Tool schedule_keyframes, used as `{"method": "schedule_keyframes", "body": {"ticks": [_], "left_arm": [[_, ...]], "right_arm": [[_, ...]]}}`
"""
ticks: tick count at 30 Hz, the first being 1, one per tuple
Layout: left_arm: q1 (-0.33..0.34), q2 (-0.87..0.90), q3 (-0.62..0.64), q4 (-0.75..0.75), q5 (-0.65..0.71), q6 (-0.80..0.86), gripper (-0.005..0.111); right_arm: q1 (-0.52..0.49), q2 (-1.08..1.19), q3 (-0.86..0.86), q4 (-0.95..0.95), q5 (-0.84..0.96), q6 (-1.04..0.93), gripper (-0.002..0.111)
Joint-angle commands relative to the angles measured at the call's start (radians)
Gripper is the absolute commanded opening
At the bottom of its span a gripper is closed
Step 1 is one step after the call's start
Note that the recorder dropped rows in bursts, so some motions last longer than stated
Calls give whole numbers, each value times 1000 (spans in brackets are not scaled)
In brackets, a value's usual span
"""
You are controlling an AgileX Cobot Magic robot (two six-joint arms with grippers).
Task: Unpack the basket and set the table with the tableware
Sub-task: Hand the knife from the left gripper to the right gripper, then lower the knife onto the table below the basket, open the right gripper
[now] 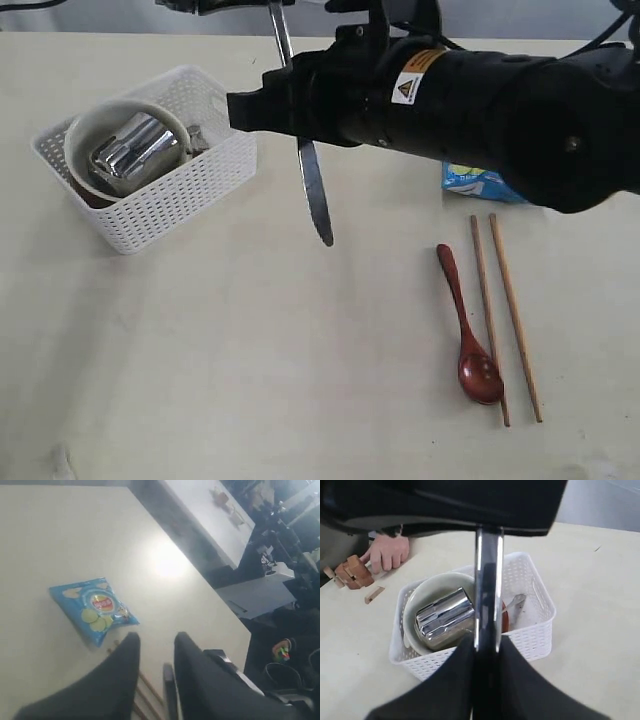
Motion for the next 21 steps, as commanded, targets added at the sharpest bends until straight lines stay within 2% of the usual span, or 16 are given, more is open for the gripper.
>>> {"method": "schedule_keyframes", "body": {"ticks": [1,6,12,14,16,18,21], "left_arm": [[1,-5,6,7,-53,-5,45],[33,-5,6,11,-167,-8,61],[157,-7,6,121,-77,-8,60],[180,-7,6,152,-45,-8,54],[189,-7,8,157,-3,-8,27],[189,-7,8,161,-7,20,0],[189,-7,8,173,-39,42,0]], "right_arm": [[-5,-2,-2,27,-8,9,0],[-5,-2,-2,67,71,27,0],[-8,5,-18,147,276,59,0],[-32,41,-90,147,434,80,0],[-61,152,-234,145,662,112,0],[-63,246,-320,145,765,160,0],[-21,362,-382,139,803,230,0]]}}
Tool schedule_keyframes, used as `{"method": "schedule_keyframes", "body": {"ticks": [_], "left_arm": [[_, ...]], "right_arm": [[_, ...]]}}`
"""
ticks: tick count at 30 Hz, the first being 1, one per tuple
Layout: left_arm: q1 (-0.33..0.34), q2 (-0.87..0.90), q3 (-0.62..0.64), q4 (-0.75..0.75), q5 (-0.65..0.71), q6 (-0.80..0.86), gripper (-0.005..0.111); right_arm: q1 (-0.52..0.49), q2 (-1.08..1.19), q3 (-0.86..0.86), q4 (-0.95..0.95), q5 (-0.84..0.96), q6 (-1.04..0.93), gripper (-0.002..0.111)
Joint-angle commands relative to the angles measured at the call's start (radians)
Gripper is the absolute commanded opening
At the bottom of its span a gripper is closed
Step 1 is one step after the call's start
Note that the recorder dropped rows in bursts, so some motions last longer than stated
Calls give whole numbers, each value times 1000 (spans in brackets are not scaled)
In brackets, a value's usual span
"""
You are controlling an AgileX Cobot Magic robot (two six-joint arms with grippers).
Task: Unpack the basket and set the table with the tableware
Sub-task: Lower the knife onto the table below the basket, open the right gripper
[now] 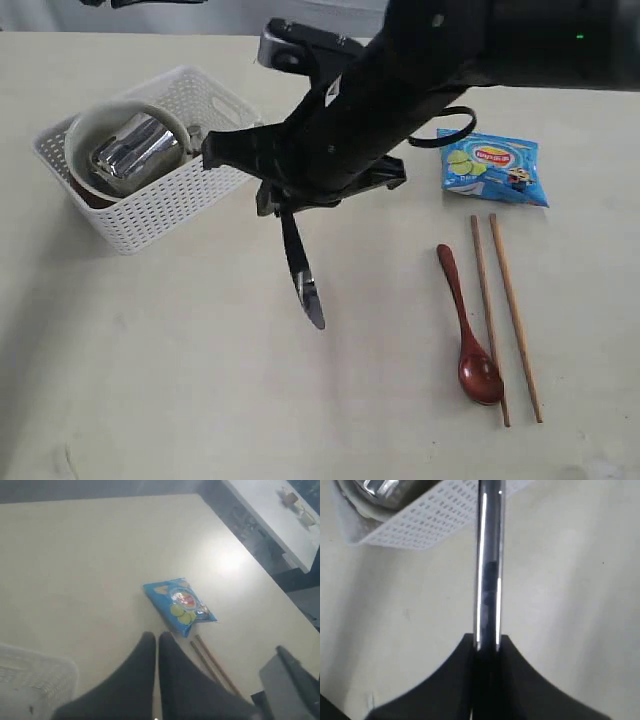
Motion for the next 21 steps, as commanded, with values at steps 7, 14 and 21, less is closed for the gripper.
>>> {"method": "schedule_keyframes", "body": {"ticks": [7,14,21], "left_arm": [[3,-50,57,52,-130,50,0],[3,-196,181,28,-313,81,0],[3,-276,207,28,-306,81,0]], "right_arm": [[126,246,-60,-7,-48,223,0],[144,258,-60,-7,-103,295,0],[191,258,-60,-7,-139,368,0]]}}
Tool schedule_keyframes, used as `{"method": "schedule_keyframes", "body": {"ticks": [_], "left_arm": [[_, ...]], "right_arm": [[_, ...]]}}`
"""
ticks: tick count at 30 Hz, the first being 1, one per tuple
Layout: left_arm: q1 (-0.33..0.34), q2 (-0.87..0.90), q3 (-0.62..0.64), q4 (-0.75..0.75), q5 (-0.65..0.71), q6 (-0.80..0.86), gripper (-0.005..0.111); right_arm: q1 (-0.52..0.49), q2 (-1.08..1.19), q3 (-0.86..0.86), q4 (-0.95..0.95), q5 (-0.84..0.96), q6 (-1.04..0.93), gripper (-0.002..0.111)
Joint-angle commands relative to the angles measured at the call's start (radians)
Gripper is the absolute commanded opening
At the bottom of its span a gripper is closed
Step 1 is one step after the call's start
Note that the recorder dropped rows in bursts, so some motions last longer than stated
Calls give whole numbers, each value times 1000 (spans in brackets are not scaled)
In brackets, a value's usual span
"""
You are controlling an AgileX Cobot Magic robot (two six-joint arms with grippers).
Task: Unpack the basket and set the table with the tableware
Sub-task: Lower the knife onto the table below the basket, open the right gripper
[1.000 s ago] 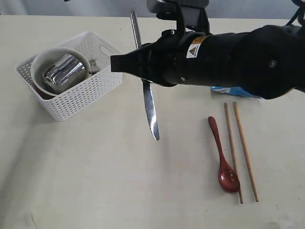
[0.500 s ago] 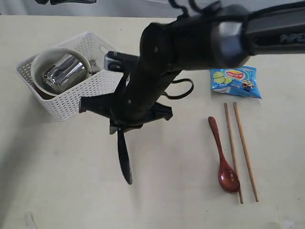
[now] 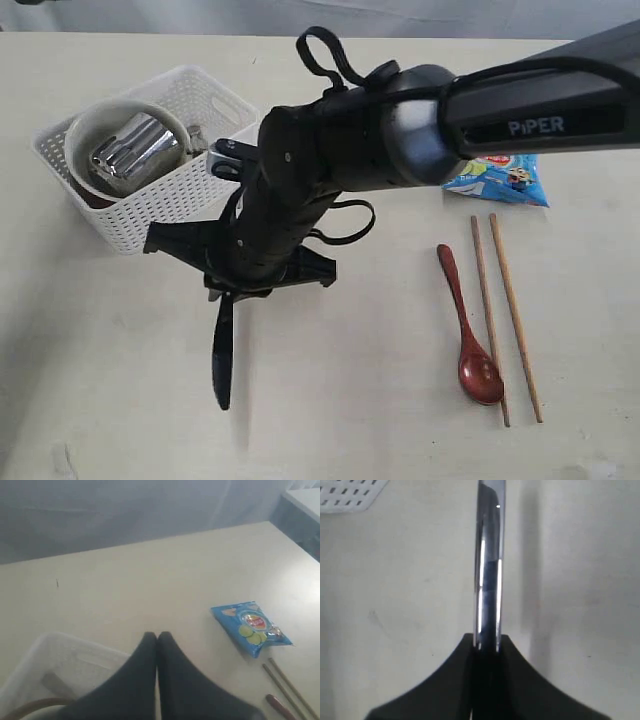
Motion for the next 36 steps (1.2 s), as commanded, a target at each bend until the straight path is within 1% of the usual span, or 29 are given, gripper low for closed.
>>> {"method": "schedule_keyframes", "body": {"ticks": [1,6,12,21,36], "left_arm": [[3,-40,17,-15,8,6,0],[3,-45,24,-17,29,6,0],[3,-45,24,-26,59,6,0],[3,-45,24,-35,81,10,0],[3,-45,24,-34,93,10,0]], "right_arm": [[26,0,-7,-4,-41,52,0],[26,31,-7,-10,-41,96,0],[26,79,-11,-14,-41,94,0],[24,79,-61,-159,60,115,0],[20,79,-63,-161,48,118,0]]}}
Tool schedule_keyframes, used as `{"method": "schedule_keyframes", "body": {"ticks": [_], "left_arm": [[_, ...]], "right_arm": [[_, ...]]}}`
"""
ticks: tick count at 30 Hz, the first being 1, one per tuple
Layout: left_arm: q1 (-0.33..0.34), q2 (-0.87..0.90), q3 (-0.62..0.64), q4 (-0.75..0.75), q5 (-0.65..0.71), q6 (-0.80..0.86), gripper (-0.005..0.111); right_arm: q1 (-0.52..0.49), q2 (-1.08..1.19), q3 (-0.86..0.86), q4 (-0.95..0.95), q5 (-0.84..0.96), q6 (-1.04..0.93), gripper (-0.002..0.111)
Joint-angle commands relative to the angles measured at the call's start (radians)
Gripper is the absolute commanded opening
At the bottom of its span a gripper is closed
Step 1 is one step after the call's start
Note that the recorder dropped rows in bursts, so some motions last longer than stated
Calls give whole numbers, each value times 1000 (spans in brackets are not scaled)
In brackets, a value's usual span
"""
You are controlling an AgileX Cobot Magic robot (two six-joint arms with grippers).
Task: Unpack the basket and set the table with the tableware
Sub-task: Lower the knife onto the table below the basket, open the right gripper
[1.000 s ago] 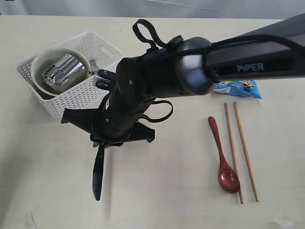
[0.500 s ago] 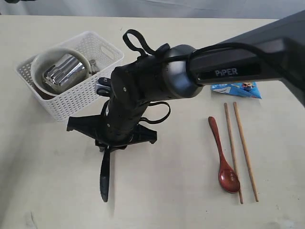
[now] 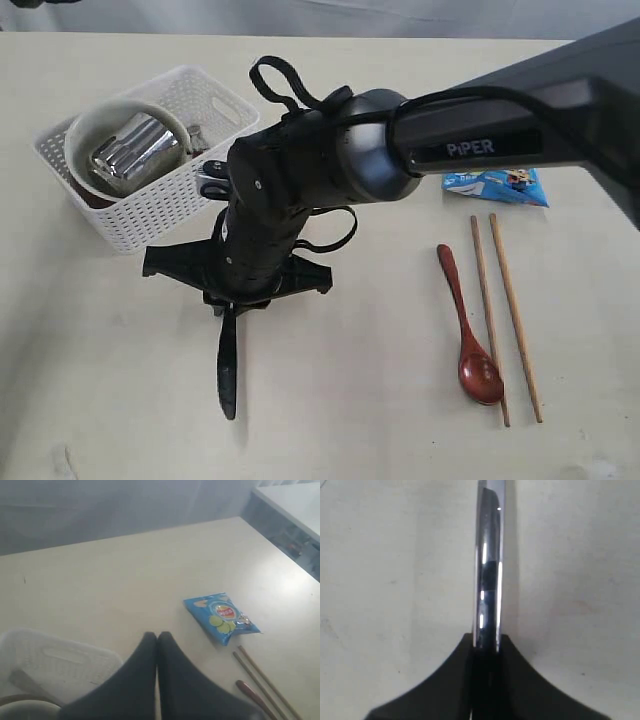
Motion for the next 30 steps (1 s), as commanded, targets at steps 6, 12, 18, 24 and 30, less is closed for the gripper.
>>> {"method": "schedule_keyframes", "body": {"ticks": [6,12,18,24,30], "left_arm": [[3,-9,7,-23,26,7,0],[3,-9,7,-25,26,7,0],[3,-9,7,-25,26,7,0],[3,-9,7,-25,26,7,0],[3,-9,7,-25,26,7,0]], "right_arm": [[-34,-1,-3,8,3,8,23],[-34,-1,-3,8,3,34,41],[-34,-1,-3,8,-7,57,41],[-34,-1,-3,10,-19,150,41],[-6,-3,-3,15,-3,153,41]]}}
